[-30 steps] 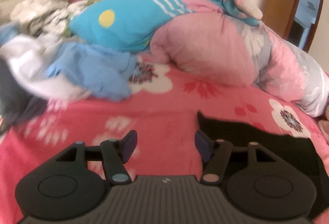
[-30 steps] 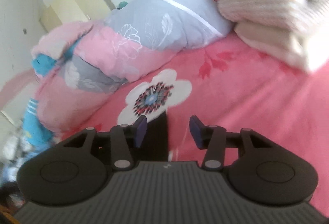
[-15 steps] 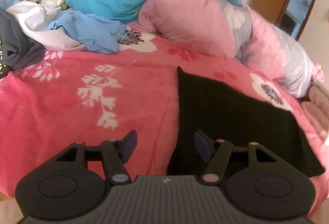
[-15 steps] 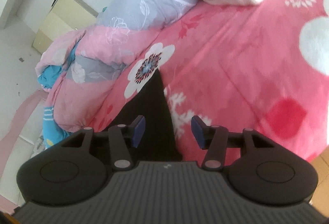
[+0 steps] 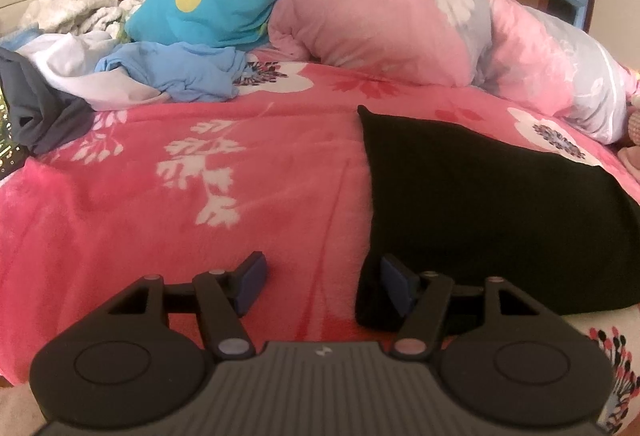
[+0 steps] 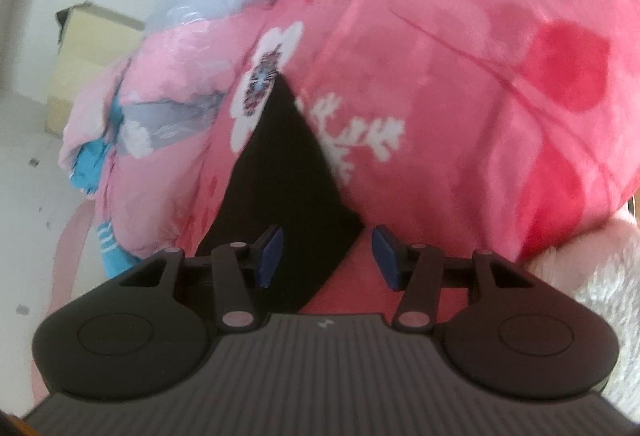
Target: Fold clothes
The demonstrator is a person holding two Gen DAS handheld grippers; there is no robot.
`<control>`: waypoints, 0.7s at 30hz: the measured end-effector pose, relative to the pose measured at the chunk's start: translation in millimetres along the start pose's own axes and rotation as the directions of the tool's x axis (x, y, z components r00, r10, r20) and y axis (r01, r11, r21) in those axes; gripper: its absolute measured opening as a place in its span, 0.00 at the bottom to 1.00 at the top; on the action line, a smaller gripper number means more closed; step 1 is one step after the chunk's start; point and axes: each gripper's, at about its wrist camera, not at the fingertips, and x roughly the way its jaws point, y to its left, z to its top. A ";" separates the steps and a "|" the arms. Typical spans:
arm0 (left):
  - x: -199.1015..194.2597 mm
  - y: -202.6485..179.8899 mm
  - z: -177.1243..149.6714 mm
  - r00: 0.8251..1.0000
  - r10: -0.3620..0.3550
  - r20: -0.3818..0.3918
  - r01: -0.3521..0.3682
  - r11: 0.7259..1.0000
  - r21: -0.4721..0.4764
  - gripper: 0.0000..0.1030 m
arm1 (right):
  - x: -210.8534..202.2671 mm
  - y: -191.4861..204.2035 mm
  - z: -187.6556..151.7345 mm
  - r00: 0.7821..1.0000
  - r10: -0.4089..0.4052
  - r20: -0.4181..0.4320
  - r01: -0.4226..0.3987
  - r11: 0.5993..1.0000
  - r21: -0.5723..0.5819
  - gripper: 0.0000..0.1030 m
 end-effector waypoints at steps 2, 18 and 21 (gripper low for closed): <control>-0.1 0.5 -1.7 1.000 -0.003 0.009 0.003 1.000 0.005 0.64 | 3.7 -5.3 0.6 1.000 -0.002 0.008 0.002 1.000 0.029 0.45; 0.7 -2.5 -5.6 1.000 0.010 0.030 -0.012 0.999 0.043 0.65 | 9.7 -2.8 -0.1 0.999 0.022 0.047 -0.021 1.000 -0.016 0.03; 1.1 -3.8 -5.5 0.999 0.016 0.029 -0.018 0.999 0.049 0.66 | -6.1 7.4 -0.7 0.994 0.071 0.081 -0.066 0.996 -0.062 0.03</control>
